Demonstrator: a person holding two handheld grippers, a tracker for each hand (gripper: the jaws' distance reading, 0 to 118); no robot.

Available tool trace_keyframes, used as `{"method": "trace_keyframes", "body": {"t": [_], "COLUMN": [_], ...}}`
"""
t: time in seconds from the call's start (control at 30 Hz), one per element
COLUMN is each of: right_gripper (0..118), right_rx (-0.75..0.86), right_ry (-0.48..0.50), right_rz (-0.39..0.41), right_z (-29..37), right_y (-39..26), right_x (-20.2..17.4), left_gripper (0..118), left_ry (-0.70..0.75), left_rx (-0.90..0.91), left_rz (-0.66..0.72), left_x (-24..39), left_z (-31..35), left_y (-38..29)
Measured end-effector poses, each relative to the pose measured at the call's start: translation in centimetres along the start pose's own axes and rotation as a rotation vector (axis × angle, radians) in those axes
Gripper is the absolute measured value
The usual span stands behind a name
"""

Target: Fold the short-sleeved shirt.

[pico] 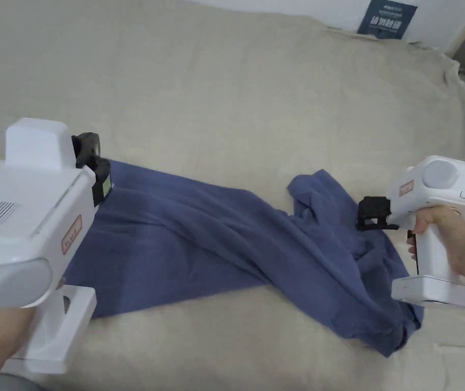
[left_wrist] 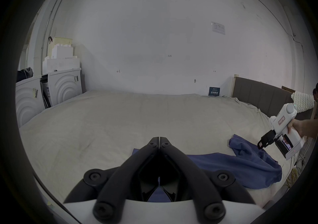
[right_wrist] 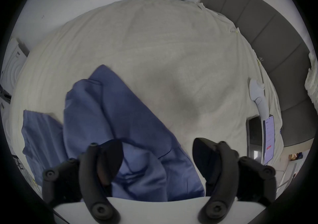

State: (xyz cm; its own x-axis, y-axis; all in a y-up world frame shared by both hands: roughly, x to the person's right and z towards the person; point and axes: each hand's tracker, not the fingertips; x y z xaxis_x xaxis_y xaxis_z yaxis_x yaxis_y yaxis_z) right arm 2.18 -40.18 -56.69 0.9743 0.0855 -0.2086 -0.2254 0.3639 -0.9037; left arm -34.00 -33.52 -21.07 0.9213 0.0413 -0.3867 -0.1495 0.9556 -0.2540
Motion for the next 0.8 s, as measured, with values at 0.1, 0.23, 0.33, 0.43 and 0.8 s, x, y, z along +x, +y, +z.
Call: {"method": "trace_keyframes", "body": {"t": [0.1,0.23,0.33,0.43,0.8], "right_gripper": [67,37,10,1,0], "right_rx": [-0.014,-0.024,-0.042,-0.052,0.057], "right_ry": [-0.004,-0.013,-0.008,0.019,0.085], "right_rz": [-0.017,-0.010,-0.012,-0.040,-0.027], "right_z": [-1.3,-2.6,-3.3,-4.0,1.1], "right_y": [0.0,0.0,0.0,-0.2,0.3], "right_x": [0.3,0.2,0.0,0.3,0.6], "left_gripper": [0,0,0,0,57], "left_ry": [0.002,0.004,0.003,0.003,-0.011], "left_rx": [-0.015,-0.037,-0.050,-0.061,-0.151], "left_rz": [0.013,0.009,0.013,0.006,0.080], "left_x": [0.0,0.2,0.2,0.3,-1.6], "left_z": [-1.2,-2.4,-2.9,-3.3,-6.7], "left_y": [-0.3,-0.8,-1.1,-1.2,1.2]}}
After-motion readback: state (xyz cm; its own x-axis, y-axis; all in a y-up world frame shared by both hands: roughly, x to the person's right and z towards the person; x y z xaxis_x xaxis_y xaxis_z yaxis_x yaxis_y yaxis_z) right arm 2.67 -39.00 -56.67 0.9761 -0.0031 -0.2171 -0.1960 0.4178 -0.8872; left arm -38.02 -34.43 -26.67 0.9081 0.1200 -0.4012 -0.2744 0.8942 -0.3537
